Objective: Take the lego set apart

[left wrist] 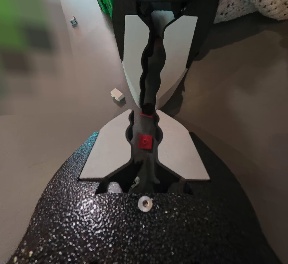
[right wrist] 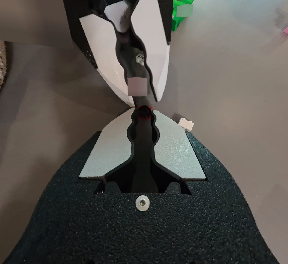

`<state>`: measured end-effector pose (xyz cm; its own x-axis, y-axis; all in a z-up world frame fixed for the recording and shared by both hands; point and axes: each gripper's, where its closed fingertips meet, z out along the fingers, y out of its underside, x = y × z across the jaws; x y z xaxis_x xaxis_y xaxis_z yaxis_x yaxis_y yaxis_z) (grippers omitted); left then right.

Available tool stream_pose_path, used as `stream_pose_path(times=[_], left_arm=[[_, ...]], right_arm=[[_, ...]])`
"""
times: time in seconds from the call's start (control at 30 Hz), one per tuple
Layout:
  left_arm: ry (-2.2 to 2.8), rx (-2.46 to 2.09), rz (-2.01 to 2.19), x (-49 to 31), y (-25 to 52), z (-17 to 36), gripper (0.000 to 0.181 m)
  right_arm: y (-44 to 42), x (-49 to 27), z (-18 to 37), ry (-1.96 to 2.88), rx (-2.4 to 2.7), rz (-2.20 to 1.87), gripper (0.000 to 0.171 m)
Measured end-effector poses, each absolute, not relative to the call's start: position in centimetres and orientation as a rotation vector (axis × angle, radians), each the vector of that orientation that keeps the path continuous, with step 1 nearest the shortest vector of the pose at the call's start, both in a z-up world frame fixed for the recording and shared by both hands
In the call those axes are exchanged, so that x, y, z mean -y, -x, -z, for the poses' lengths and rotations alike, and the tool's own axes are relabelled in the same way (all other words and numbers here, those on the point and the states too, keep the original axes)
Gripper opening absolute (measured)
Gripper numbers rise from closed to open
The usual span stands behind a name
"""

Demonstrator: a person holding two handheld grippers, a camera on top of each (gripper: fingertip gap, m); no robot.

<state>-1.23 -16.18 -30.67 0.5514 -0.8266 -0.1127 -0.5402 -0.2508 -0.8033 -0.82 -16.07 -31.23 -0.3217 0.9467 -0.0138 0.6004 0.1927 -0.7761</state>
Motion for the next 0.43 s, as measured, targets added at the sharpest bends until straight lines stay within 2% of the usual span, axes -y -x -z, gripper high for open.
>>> stream_pose_path(times=[0.07,0.13,0.27,0.43], left_arm=[[1.934,-1.136,0.487,16.7,0.9,30.7,0.039],[1.953,-1.169,0.492,16.9,0.8,31.1,0.042],[1.927,-1.233,0.449,17.3,0.5,31.4,0.027],[1.895,-1.211,0.475,17.3,0.5,30.8,0.028]], right_arm=[[0.8,16.3,30.6,1.417,1.982,-1.037,0.015],[0.9,16.8,29.3,1.373,1.933,-1.158,0.014],[0.9,17.1,28.7,1.368,1.913,-1.249,0.014],[1.0,17.5,28.0,1.321,1.889,-1.289,0.014]])
